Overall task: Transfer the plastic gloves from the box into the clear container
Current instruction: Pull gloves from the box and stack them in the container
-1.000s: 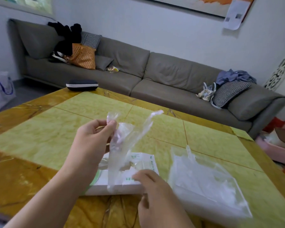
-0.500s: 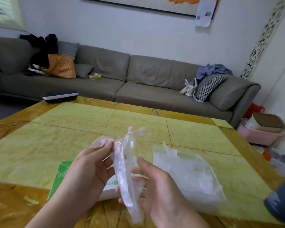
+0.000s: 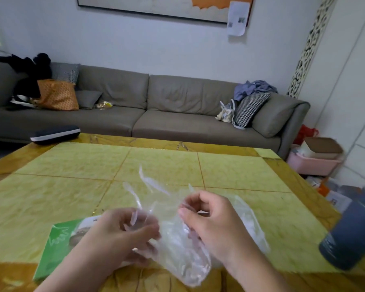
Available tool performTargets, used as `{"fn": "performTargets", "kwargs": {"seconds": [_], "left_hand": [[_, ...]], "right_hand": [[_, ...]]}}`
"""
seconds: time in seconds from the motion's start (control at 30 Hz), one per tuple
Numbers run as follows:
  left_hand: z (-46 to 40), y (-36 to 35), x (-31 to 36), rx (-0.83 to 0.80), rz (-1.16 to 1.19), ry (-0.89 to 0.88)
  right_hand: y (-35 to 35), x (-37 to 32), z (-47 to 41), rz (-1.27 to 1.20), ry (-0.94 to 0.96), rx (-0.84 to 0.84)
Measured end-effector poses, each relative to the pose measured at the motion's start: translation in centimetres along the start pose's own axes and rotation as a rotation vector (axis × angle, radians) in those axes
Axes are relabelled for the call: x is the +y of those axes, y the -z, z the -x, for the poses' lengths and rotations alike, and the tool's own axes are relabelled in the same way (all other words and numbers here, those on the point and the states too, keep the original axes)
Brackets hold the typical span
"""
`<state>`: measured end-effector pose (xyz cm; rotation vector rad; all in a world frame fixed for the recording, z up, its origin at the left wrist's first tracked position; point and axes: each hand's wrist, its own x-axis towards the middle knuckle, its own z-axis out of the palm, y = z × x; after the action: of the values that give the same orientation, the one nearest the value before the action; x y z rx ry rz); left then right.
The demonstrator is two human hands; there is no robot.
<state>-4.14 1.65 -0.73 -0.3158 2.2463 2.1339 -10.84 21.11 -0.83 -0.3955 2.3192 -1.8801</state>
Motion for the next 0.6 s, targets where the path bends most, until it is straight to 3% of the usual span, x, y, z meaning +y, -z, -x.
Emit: {"fn": "performTargets", "kwargs": {"seconds": [0.2,0.37,0.5,0.6], "left_hand": [[-0.3,-1.2,0.5,0.132,0.137,-0.061],[-0.8,-2.6,0.7,0.170,0.118,-0.109],[-1.4,-5.2,2.0,0.167,0.076,-0.194],[-2.5,-6.7,2.6,0.192,0.084,-0.197]], "right_hand": [[3.7,-0.6,-0.2,0.072,-0.033,0.044],[5.7,-0.3,-0.6,-0.014,-0.038,0.259],[6.6,-0.4,-0.5,-0.210,-0.165,0.164],[8.1,0.5,-1.2,-0.128,-0.142,0.374]]}}
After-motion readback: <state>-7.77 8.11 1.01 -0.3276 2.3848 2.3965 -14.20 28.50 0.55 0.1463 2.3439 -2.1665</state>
